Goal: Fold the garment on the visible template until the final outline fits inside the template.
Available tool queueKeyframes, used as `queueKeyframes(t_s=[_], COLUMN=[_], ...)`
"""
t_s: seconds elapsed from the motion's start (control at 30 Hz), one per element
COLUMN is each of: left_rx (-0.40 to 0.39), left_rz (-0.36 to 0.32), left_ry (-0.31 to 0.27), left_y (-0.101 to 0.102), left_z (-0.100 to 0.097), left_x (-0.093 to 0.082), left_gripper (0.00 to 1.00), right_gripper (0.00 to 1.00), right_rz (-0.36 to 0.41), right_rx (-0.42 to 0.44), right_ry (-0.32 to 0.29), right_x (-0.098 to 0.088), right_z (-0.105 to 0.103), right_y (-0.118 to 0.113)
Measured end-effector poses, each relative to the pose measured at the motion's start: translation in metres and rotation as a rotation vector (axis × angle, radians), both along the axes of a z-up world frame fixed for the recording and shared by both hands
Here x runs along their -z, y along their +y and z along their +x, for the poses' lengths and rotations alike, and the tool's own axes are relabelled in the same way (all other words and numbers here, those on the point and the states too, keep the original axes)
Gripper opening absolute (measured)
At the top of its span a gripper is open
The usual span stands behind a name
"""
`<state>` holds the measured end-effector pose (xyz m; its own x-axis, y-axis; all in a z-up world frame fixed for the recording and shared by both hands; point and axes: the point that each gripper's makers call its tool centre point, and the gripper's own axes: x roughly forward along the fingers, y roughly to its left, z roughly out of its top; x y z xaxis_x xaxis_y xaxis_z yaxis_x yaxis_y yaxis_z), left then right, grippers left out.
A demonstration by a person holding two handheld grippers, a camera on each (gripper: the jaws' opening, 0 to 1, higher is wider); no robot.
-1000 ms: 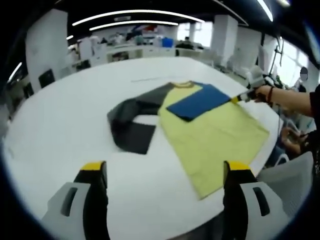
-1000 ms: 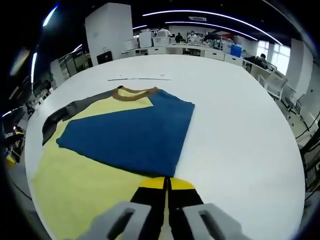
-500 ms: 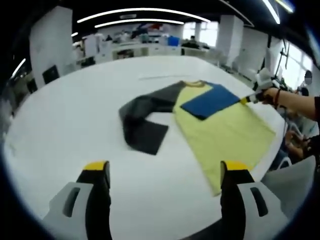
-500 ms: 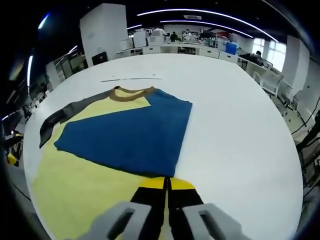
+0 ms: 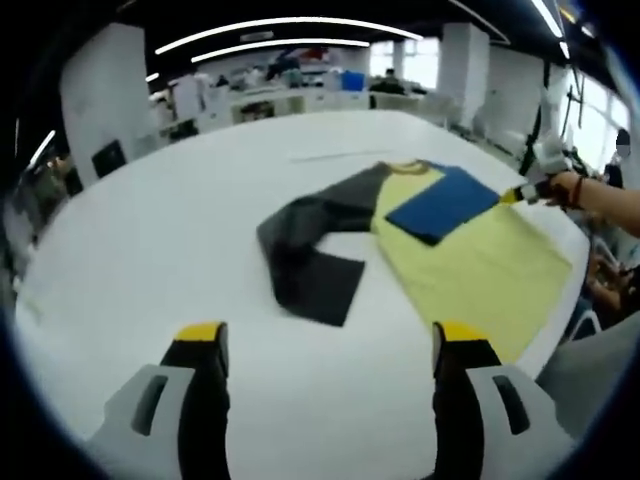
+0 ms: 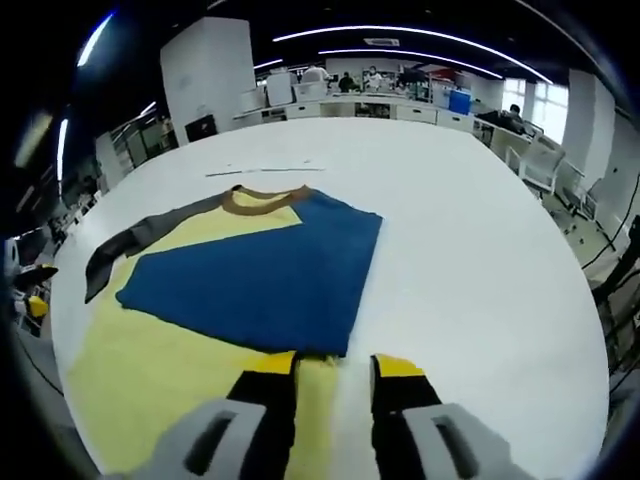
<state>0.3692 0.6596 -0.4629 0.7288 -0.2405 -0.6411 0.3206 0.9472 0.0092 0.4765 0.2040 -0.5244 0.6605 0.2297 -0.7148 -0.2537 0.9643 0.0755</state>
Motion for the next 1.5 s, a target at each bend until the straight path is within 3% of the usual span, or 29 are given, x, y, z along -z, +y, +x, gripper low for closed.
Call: queueKeyframes(t_s=[0.17,0.4,0.57,0.73,0.93,1.2,1.5], left_rx=[-0.013,-0.034,-0.059,-0.087,-0.097,-0.079,-0.087], left_rz=[0.012,0.022,0.058,0.080,0.111,0.156,0.162], left_ry=[-0.016,-0.035,-0.077,-0.087,-0.104,-0.109,-0.117], left_y=[0.006,0.013,0.020,0.026,0.029,0.030,0.034], left_z=[0.013,0.030,0.045,0.055,0.063,0.072,0.079], left_x=[0.001,0.006,0.007,0.016,0.028,0.045,0.052], left_gripper=[0.75,0.71,0.68,0.57,0.42,0.31,0.11], right_gripper=[0.50,0.64,0.68,0.70,0.69,0.66,0.72], right_rz=[0.035,0.040,0.045,0.072,0.085,0.095,0.103], right_rx=[-0.014,-0.066,-0.094,-0.122,-0.110,-0.118,-0.154], right_ry=[-0.006,0.004,-0.008,-0.031,-0.057,-0.066,-0.080], right_x=[-0.013,-0.028,-0.041,-0.057,-0.071,-0.083,-0.095], right_z=[-0.004,-0.020,-0.035,-0.051,-0.058,-0.069,-0.077], right_y=[0.009,0.022,0.031,0.041,0.038,0.043,0.052])
